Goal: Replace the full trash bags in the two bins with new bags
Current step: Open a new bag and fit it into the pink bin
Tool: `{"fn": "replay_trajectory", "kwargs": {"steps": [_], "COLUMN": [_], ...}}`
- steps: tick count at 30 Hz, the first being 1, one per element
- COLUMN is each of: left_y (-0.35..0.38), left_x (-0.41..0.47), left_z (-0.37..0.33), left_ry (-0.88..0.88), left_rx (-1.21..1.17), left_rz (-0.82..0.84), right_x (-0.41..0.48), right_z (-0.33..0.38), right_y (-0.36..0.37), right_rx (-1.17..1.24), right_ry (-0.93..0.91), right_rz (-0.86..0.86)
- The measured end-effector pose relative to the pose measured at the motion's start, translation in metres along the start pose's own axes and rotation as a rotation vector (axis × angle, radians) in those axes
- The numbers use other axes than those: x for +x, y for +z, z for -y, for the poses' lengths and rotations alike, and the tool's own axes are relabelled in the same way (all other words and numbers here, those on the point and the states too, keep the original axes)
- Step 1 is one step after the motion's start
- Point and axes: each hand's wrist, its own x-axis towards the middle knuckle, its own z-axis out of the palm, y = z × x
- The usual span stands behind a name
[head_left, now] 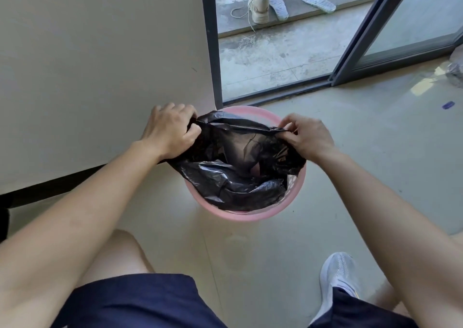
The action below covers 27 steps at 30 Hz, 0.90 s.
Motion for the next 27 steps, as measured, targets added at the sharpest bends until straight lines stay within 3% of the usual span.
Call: {"fn": "replay_trajectory", "kwargs": {"steps": [4, 9, 13, 15, 17, 19, 21, 24, 27], "left_y": [0.011, 0.027, 0.037, 0.041, 0.043, 0.043, 0.044, 0.053, 0.067], "left_x": [-0.001, 0.01, 0.003, 0.001, 0.003, 0.008, 0.012, 0.012, 0.002], "left_z": [0.025, 0.008, -0.008, -0.012, -0.018, -0.022, -0.021, -0.02, -0.021], "left_ry": [-0.24, -0.465, -0.31, -0.197, -0.195, -0.449, -0.715, -0.81, -0.846], "left_rx": [-0.363, -0.688, -0.623, -0.552, -0.632, -1.017, -1.303, -1.241, -1.21], "left_rz": [0.107, 0.108, 0.274, 0.314, 0.262, 0.245, 0.335, 0.627, 0.707], "right_x": [0.022, 0.044, 0.045, 0.044, 0.044, 0.043, 0.042, 0.036, 0.029], "right_z": [-0.004, -0.003, -0.001, -0.005, -0.008, -0.012, -0.016, -0.02, -0.024], "right_y": [-0.02, -0.008, 0.002, 0.006, 0.009, 0.012, 0.015, 0.023, 0.028], "right_rx": [0.2, 0.251, 0.13, 0.093, 0.156, 0.368, 0.523, 0.567, 0.728], "right_ry": [0.044, 0.091, 0.223, 0.287, 0.376, 0.512, 0.606, 0.637, 0.704], "right_rz": [0.22, 0.141, -0.019, 0.014, 0.069, 0.179, 0.384, 0.566, 0.556]}}
